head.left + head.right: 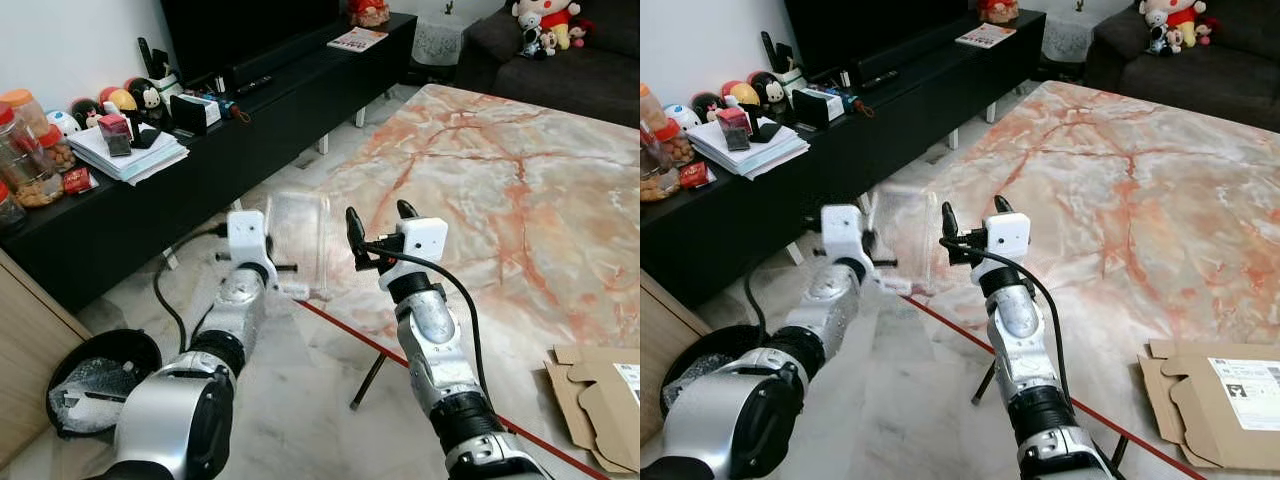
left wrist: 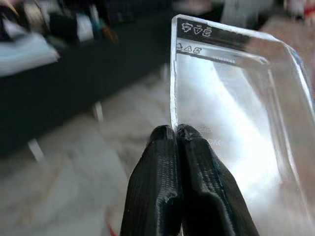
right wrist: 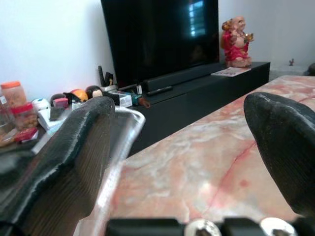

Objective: Picking trash to rubbish bin

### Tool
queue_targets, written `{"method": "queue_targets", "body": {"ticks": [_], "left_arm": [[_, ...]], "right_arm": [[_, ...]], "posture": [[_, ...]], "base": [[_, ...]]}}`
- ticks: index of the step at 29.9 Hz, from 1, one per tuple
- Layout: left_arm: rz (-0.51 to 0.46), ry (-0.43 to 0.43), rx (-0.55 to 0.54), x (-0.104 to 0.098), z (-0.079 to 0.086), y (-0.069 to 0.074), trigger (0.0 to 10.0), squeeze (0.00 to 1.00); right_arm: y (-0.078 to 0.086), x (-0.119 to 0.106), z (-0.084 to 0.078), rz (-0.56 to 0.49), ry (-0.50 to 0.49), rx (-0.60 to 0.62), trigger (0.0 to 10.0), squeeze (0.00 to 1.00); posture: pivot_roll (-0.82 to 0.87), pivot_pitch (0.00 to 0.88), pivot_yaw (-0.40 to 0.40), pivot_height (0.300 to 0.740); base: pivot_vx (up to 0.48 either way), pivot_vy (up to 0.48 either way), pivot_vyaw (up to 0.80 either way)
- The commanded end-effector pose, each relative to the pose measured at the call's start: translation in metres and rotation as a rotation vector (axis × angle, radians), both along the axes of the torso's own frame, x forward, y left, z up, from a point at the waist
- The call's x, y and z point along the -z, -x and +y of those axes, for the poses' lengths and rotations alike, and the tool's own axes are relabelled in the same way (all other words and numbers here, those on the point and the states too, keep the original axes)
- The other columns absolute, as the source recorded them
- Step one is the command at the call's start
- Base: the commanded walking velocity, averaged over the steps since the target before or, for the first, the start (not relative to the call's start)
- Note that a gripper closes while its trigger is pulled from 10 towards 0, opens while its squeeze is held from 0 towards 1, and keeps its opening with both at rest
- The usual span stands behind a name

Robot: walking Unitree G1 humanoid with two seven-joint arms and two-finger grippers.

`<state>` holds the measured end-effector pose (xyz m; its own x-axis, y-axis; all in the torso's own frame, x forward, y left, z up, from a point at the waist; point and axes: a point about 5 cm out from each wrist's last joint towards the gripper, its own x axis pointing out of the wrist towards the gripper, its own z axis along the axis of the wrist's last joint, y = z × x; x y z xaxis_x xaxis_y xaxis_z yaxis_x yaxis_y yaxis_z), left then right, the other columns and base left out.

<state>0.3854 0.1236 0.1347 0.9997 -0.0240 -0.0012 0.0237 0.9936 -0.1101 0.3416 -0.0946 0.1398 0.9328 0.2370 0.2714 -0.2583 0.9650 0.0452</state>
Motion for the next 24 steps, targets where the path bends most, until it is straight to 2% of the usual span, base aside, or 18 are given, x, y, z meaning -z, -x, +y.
{"method": "queue_targets", "body": {"ticks": [1, 6, 8, 11, 15, 17, 21, 24], "left_arm": [[-0.033, 0.002, -0.032, -0.001, 0.009, 0.002, 10.0, 0.0], [-0.194, -0.056, -0.139, -0.016, 0.038, 0.007, 10.0, 0.0], [-0.221, -0.076, -0.161, -0.02, 0.042, 0.009, 10.0, 0.0], [-0.289, -0.156, -0.209, -0.027, 0.051, 0.013, 10.0, 0.0], [-0.335, -0.239, -0.231, -0.026, 0.052, 0.019, 10.0, 0.0], [-0.327, -0.209, -0.248, -0.024, 0.052, 0.019, 10.0, 0.0], [-0.339, -0.212, -0.239, -0.027, 0.047, 0.019, 10.0, 0.0], [-0.333, -0.23, -0.22, -0.024, 0.041, 0.021, 10.0, 0.0]], "right_arm": [[-0.002, -0.007, 0.001, -0.026, -0.008, 0.003, 10.0, 0.0], [-0.005, -0.009, -0.002, -0.035, -0.02, 0.019, 10.0, 0.0], [-0.005, -0.009, -0.002, -0.036, -0.02, 0.019, 10.0, 0.0], [-0.006, -0.01, -0.003, -0.037, -0.02, 0.025, 10.0, 0.0], [-0.008, -0.009, -0.003, -0.033, -0.019, 0.032, 10.0, 0.0], [-0.007, -0.009, -0.002, -0.037, -0.015, 0.028, 10.0, 0.0], [-0.007, -0.011, -0.004, -0.053, -0.011, 0.035, 10.0, 0.0], [-0.008, -0.011, -0.008, -0.056, -0.009, 0.065, 10.0, 0.0]], "posture": [[-0.1, 0.019, 0.043, 0.74], [-0.08, 0.006, 0.046, 0.74], [-0.08, 0.004, 0.046, 0.74], [-0.07, 0.0, 0.048, 0.74], [-0.07, 0.0, 0.041, 0.74], [-0.07, 0.0, 0.044, 0.74], [-0.07, 0.0, 0.049, 0.74], [-0.08, 0.0, 0.06, 0.74]], "base": [[0.0, 0.0, 0.0], [0.0, 0.0, 0.0], [0.0, 0.0, 0.0], [0.0, 0.0, 0.0], [0.0, 0.0, 0.0], [0.0, 0.0, 0.0], [0.0, 0.186, 0.0], [0.0, 0.28, 0.73]]}}
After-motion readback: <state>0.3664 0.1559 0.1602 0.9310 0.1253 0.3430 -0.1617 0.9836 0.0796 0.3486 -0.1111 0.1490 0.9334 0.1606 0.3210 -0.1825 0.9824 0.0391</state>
